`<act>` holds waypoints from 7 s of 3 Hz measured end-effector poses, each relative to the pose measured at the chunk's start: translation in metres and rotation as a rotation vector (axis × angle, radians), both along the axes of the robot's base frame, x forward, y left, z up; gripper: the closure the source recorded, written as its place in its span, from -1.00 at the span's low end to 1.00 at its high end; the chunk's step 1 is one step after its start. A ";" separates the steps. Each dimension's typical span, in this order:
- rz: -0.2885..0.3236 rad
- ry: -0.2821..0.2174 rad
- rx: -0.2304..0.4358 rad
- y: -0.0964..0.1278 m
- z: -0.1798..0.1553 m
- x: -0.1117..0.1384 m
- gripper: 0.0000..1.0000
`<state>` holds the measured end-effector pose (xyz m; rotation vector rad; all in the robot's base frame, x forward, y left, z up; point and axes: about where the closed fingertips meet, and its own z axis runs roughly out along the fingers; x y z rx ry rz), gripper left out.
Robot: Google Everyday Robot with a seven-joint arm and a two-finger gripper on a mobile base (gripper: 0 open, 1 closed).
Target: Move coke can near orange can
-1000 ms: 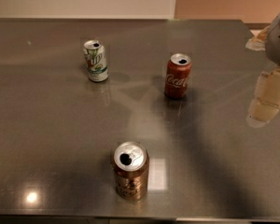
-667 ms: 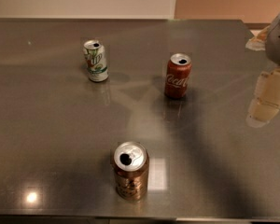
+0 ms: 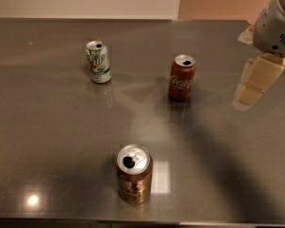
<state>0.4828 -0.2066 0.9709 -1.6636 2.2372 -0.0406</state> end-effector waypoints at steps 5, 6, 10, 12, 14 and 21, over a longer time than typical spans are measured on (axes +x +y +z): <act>0.055 0.070 0.260 0.063 -0.046 0.111 -1.00; 0.076 0.094 0.281 0.072 -0.053 0.113 -1.00; 0.138 0.135 0.305 0.083 -0.061 0.108 0.62; 0.355 0.163 0.318 0.102 -0.036 0.021 1.00; 0.581 0.174 0.276 0.125 -0.034 -0.080 1.00; 0.738 0.187 0.224 0.137 -0.073 -0.145 -1.00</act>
Offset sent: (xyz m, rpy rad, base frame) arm 0.1056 0.0329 -0.0289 0.2110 0.0135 -0.0026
